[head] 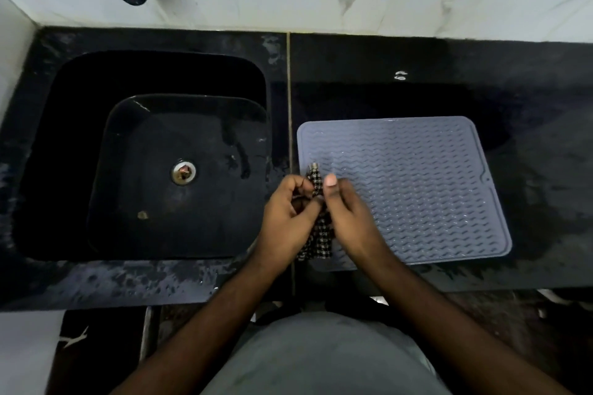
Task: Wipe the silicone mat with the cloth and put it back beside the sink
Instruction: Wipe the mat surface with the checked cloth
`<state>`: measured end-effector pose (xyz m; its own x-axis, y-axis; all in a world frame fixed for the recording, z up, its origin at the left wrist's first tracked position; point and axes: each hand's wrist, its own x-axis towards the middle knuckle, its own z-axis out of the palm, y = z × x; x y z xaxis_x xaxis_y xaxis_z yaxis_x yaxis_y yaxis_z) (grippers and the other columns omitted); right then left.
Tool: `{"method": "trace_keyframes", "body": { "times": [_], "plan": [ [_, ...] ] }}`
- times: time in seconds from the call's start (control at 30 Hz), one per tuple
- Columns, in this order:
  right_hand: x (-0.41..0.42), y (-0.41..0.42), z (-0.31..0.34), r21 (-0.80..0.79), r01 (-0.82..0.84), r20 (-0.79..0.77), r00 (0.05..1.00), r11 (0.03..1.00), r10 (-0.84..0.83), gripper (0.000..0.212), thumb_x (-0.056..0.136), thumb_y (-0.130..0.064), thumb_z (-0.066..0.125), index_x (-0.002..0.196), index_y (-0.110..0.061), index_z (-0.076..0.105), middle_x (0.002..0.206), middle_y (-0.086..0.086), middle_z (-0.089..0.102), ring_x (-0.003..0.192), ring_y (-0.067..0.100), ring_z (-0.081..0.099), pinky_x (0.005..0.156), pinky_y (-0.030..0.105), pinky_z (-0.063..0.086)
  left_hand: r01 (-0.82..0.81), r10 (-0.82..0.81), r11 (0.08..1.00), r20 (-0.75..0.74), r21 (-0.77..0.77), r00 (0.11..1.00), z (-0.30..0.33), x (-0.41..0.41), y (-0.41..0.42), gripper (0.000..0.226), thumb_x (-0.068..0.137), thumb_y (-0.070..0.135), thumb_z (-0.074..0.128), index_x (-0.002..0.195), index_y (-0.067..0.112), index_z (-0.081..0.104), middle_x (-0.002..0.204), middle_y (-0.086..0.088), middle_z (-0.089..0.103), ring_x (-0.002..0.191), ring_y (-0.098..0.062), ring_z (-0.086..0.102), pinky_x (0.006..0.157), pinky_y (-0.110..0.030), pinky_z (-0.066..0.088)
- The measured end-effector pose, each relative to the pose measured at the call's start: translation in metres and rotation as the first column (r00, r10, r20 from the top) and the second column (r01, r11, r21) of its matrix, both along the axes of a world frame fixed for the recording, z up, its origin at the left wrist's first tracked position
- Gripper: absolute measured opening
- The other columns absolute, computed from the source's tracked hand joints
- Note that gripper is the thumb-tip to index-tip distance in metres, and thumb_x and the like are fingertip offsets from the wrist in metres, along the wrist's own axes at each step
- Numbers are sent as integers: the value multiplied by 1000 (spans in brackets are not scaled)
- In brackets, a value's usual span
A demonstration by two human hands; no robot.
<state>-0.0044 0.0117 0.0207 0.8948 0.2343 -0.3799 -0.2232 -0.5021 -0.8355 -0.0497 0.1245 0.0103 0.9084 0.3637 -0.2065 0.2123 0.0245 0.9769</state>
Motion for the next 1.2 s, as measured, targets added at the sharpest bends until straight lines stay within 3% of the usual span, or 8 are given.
{"method": "trace_keyframes", "body": {
  "times": [0.2, 0.27, 0.4, 0.5, 0.67, 0.93, 1.1, 1.2],
  "plan": [
    [30, -13, 10, 181, 227, -164, 966, 957, -198, 45, 90, -61, 56, 108, -20, 57, 99, 2, 73, 91, 15, 71, 85, 44, 59, 57, -54, 998, 80, -36, 995, 28, 33, -22, 29, 97, -6, 45, 110, 8, 66, 101, -4, 72, 86, -14, 68, 76, -27, 55],
    [38, -22, 8, 123, 235, -101, 970, 964, -223, 33, 93, -54, 54, 104, -23, 59, 94, 1, 73, 88, 19, 71, 83, 50, 58, 2, -1, 1000, 68, -20, 998, 25, 41, -26, 27, 97, -4, 48, 111, 12, 66, 99, -2, 72, 75, -15, 66, 68, -31, 56],
    [54, -39, 19, 45, 192, 121, 973, 980, -196, 27, 97, -45, 55, 107, -20, 55, 91, -3, 70, 86, 16, 69, 72, 42, 59, -105, 115, 978, -50, 179, 992, -3, 56, -21, 15, 97, 13, 59, 105, 18, 70, 102, 4, 72, 92, -14, 68, 88, -43, 57],
    [71, -48, 29, 64, 182, 105, 977, 981, -188, 34, 94, -53, 56, 107, -22, 51, 92, -5, 68, 87, 13, 67, 70, 36, 58, -158, 190, 966, -150, 204, 970, -15, 62, -18, 14, 98, 12, 60, 100, 16, 72, 96, 7, 73, 89, -9, 67, 88, -43, 56],
    [87, -44, 19, 17, 79, -33, 996, 997, -79, 36, 97, -60, 40, 108, -29, 56, 98, -5, 68, 93, 14, 66, 82, 47, 57, -208, 234, 966, -176, 155, 956, -23, 66, -21, 25, 103, 32, 54, 95, 17, 71, 88, 3, 74, 86, -17, 70, 83, -46, 58],
    [98, -42, 12, -409, -190, 355, 868, 892, 347, 19, 103, -38, 44, 103, -22, 54, 70, -10, 58, 58, 2, 54, 45, 16, 31, -299, 350, 918, -178, 262, 920, -19, 68, -4, 40, 105, 50, 39, 96, 22, 66, 103, 3, 64, 95, -1, 59, 84, -25, 47],
    [108, -31, 18, -318, -222, 289, 903, 922, 318, 25, 103, -39, 42, 103, -18, 55, 70, -7, 59, 60, 7, 56, 47, 23, 36, -229, 258, 957, -166, 176, 952, -21, 72, -1, 33, 101, 52, 48, 107, 25, 65, 111, 7, 62, 103, 0, 59, 92, -24, 47],
    [104, -21, 21, -51, -205, 110, 972, 977, 210, 29, 100, -44, 46, 94, -18, 58, 83, 1, 66, 78, 18, 64, 72, 40, 54, -168, 170, 985, -123, 31, 978, -17, 77, -5, 44, 99, 57, 47, 121, 23, 65, 120, 8, 67, 113, -2, 60, 96, -20, 47]
  ]
}}
